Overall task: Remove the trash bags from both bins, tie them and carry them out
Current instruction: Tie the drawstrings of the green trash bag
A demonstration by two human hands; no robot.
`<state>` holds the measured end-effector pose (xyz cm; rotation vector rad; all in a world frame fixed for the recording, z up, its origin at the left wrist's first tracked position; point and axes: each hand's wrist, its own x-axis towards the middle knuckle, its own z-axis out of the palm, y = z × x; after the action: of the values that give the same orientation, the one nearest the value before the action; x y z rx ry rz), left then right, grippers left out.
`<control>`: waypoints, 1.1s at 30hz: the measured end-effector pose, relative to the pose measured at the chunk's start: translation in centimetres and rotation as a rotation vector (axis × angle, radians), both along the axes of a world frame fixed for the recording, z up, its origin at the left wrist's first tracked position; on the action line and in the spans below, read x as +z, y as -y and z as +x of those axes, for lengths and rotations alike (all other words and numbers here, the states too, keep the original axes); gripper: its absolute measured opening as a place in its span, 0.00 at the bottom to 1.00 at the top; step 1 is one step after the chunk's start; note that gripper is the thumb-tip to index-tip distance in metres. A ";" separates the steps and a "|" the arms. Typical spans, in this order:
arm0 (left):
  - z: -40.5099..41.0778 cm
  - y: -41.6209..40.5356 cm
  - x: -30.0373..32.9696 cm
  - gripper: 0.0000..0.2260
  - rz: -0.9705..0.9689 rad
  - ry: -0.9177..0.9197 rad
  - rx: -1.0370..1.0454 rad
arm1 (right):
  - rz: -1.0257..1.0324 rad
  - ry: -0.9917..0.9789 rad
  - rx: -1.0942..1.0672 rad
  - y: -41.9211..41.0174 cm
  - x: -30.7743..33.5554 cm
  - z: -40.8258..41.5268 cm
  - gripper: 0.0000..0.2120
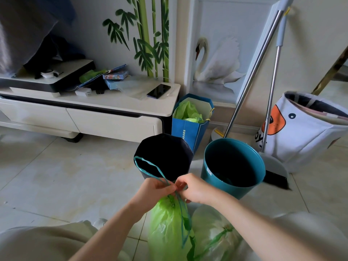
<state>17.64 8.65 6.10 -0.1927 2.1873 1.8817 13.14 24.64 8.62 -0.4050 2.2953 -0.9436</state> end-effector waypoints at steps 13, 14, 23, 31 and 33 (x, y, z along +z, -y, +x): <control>0.2 1.1 -0.7 0.04 -0.574 -0.310 0.047 | 0.015 -0.032 0.040 0.5 -0.5 -0.6 0.05; 0.4 1.2 -0.9 0.05 -0.621 -0.387 0.011 | 0.012 -0.016 0.049 0.6 -0.5 -0.5 0.06; 0.7 0.9 -1.2 0.03 -0.704 -0.618 0.020 | -0.105 0.119 -0.084 0.3 -0.4 -0.1 0.04; 0.5 1.0 -1.7 0.04 -0.462 -0.497 0.029 | -0.143 0.115 -0.069 0.5 -0.9 -0.1 0.07; 0.3 1.1 -1.8 0.06 -0.422 -0.453 0.072 | -0.133 0.086 -0.087 0.4 -0.9 -0.3 0.05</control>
<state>17.92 7.56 4.31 0.0947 2.9050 1.5891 12.88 24.28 7.74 -0.3158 2.1951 -1.1390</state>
